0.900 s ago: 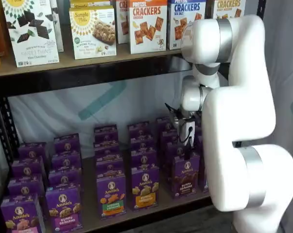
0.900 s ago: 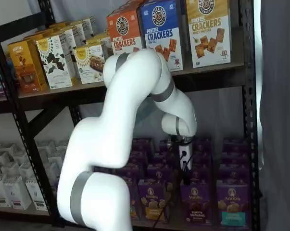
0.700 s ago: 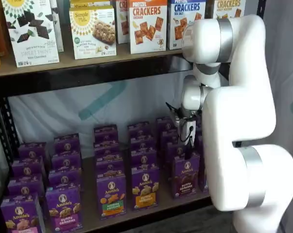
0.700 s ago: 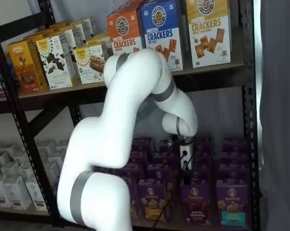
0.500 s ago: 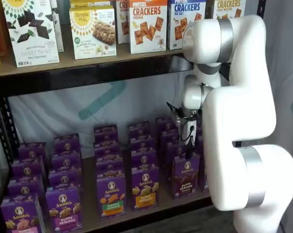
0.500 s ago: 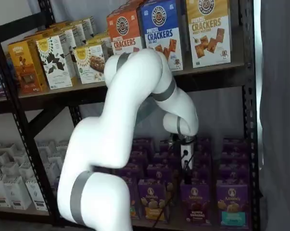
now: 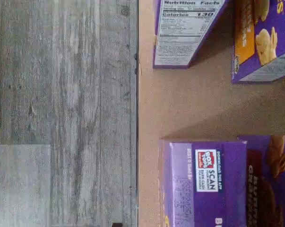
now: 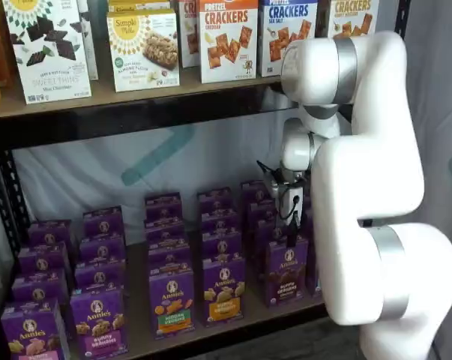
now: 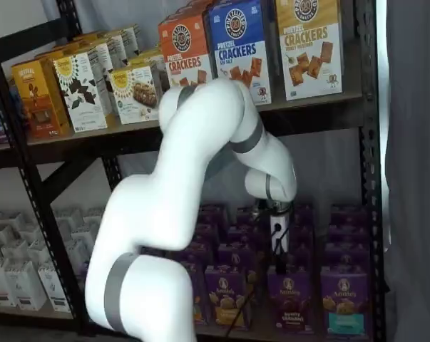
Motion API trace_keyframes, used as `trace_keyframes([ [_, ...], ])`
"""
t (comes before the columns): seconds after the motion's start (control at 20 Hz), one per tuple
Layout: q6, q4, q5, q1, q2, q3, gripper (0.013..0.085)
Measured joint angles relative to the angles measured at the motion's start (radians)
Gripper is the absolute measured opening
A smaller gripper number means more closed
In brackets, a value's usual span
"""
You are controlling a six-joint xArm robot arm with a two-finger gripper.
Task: Pick up the purple box with a brown patch in the center, on the bottom shelf, the fifth box from the left
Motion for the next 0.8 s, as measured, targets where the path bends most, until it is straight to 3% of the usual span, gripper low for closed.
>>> trace_keyframes([
  [0.8,0.017,-0.040,0.047,-0.016,0.077,-0.079,0.0850],
])
